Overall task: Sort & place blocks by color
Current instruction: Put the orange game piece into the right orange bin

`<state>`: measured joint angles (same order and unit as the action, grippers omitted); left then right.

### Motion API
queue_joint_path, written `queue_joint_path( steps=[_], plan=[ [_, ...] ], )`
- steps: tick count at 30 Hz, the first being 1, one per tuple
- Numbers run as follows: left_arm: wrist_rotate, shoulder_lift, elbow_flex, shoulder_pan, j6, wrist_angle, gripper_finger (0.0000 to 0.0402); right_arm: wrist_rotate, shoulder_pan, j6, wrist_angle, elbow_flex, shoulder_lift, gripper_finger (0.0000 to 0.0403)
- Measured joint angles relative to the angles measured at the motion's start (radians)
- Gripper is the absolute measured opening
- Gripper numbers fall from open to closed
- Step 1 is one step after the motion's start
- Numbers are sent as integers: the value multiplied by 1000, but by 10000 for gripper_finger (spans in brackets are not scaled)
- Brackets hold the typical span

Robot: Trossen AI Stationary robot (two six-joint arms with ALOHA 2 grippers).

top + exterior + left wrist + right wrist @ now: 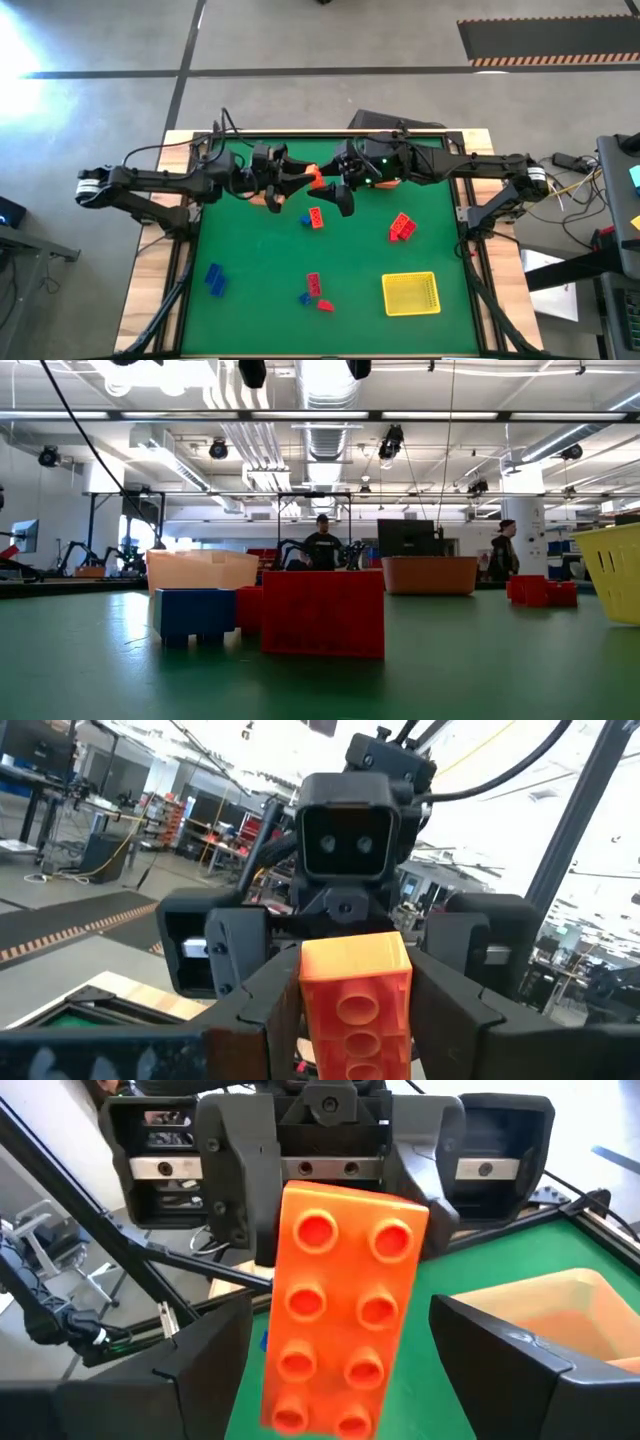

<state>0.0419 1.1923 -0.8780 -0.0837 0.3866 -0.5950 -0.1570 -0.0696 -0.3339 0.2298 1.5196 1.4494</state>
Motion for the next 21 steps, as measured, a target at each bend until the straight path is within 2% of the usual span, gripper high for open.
queue_joint_path(
  steps=[7, 15, 21],
  plan=[
    [3, 2, 0, 0, 0, 12, 134, 0, 0, 0, 2, 0, 0, 241],
    [1, 1, 1, 0, -2, 17, 135, 3, 0, -8, 8, 0, -1, 128],
    [5, 0, 1, 0, 21, 20, 137, -1, 0, -7, 13, 0, -1, 127]
  ],
)
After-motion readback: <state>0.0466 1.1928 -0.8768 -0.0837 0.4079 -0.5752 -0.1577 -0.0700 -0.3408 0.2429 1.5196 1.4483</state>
